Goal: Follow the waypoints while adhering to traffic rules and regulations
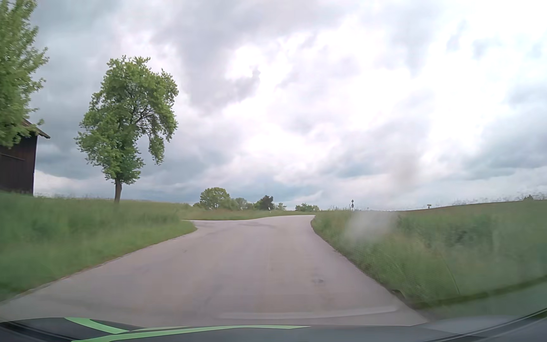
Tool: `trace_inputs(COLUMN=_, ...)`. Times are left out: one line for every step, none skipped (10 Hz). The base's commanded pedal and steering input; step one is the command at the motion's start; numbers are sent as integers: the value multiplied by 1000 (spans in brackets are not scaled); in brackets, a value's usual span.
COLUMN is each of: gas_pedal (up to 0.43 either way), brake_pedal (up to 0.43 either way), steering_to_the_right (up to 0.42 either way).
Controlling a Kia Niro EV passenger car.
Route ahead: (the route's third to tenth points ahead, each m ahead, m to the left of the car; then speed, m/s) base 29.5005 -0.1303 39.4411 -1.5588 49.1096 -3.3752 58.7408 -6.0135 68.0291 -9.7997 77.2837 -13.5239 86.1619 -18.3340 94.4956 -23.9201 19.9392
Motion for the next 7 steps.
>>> trace_inputs(gas_pedal=0, brake_pedal=207, steering_to_the_right=12)
trace_inputs(gas_pedal=0, brake_pedal=226, steering_to_the_right=13)
trace_inputs(gas_pedal=0, brake_pedal=220, steering_to_the_right=15)
trace_inputs(gas_pedal=0, brake_pedal=207, steering_to_the_right=19)
trace_inputs(gas_pedal=0, brake_pedal=207, steering_to_the_right=21)
trace_inputs(gas_pedal=0, brake_pedal=207, steering_to_the_right=20)
trace_inputs(gas_pedal=0, brake_pedal=207, steering_to_the_right=20)
